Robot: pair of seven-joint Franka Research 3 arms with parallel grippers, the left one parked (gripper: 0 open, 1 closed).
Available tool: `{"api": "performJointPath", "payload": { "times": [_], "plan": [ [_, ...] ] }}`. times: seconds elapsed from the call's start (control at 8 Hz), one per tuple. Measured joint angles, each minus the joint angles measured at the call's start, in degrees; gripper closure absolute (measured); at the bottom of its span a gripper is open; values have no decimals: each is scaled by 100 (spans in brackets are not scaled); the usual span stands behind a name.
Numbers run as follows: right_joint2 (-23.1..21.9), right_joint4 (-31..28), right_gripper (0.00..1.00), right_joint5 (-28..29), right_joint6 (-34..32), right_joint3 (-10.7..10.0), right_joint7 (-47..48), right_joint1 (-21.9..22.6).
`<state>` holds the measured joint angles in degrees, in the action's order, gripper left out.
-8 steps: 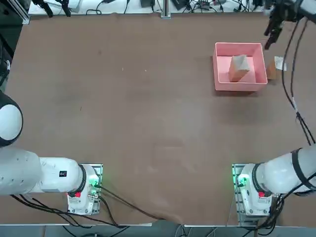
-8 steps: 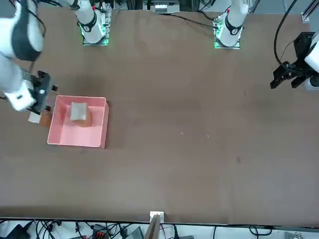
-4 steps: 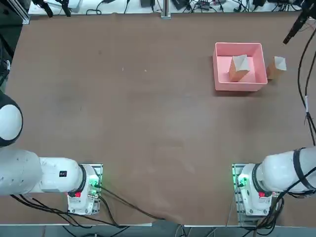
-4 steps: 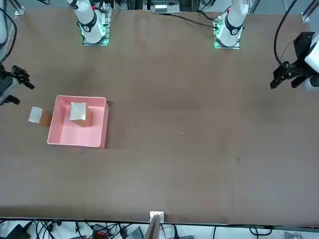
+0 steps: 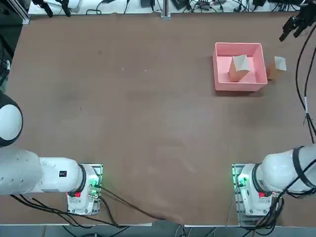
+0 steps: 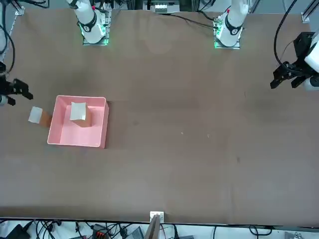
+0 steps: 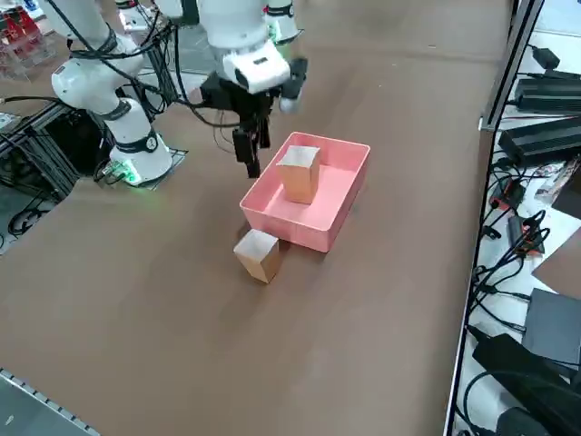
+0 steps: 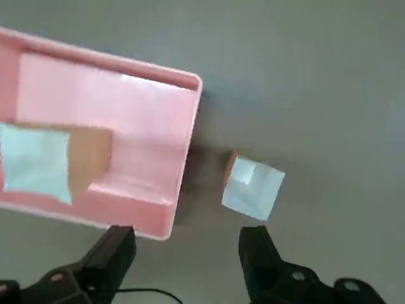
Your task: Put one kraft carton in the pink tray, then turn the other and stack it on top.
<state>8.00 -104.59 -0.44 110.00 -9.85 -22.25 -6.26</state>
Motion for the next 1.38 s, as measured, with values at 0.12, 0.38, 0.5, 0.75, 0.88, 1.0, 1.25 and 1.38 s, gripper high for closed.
{"api": "performJointPath", "payload": {
  "times": [0.12, 0.38, 0.5, 0.75, 0.88, 1.0, 1.25, 1.38],
  "plan": [
    [200, -34, 4, 1, 199, 5, 494, -22],
    [482, -282, 5, 2, 745, 5, 997, -113],
    [545, -470, 9, 2, 1054, 5, 1070, -160],
    [593, -763, 16, 4, 1495, 5, 1120, -230],
    [596, -837, 17, 4, 1608, 6, 1128, -260],
    [596, -876, 21, 4, 1667, 5, 1129, -291],
    [617, -928, 27, 6, 1780, 6, 1129, -324],
    [645, -964, 27, 6, 1853, 6, 1129, -326]
  ]
}}
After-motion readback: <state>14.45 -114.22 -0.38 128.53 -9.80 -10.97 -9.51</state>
